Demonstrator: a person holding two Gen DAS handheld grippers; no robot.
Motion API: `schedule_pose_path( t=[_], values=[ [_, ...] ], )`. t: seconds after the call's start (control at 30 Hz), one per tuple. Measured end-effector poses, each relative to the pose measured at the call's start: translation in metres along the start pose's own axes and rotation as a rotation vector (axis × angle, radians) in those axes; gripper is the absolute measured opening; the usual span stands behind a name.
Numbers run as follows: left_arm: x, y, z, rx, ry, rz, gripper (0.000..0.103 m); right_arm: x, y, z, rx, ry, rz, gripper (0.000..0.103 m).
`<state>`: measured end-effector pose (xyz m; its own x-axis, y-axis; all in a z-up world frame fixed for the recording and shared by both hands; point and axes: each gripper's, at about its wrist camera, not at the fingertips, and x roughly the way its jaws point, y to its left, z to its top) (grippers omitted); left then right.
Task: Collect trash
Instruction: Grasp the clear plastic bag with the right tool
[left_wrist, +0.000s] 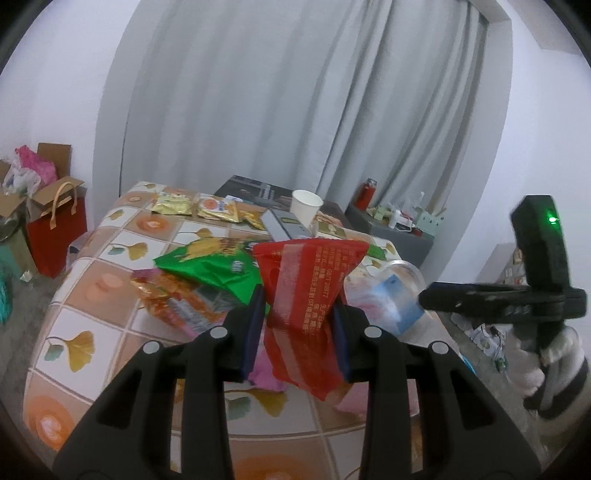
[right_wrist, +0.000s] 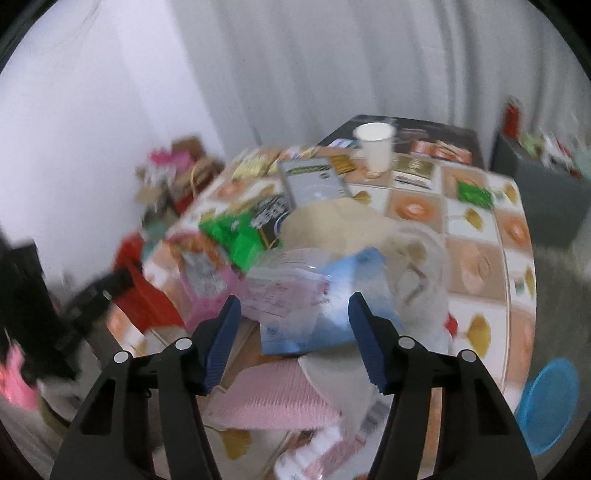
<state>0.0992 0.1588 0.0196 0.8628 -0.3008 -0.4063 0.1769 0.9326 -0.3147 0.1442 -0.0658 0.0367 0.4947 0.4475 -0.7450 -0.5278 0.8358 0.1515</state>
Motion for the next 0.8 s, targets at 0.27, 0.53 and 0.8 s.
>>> schedule_pose_path(
  t=[0.27,0.53,0.8],
  values=[
    [-0.009,0.032,-0.001,-0.065,-0.005,0.013,0.031,0.048,0.047,0.025,-0.501,0.139,-0.067,0.081],
    [-0.013,0.041,-0.006,-0.083,0.002,0.007,0.032,0.096,0.048,0.028,-0.648,0.319,-0.074,0.082],
    [-0.014,0.043,-0.006,-0.088,0.007,0.005,0.032,0.092,0.045,0.027,-0.608,0.314,-0.075,0.047]
  ],
)
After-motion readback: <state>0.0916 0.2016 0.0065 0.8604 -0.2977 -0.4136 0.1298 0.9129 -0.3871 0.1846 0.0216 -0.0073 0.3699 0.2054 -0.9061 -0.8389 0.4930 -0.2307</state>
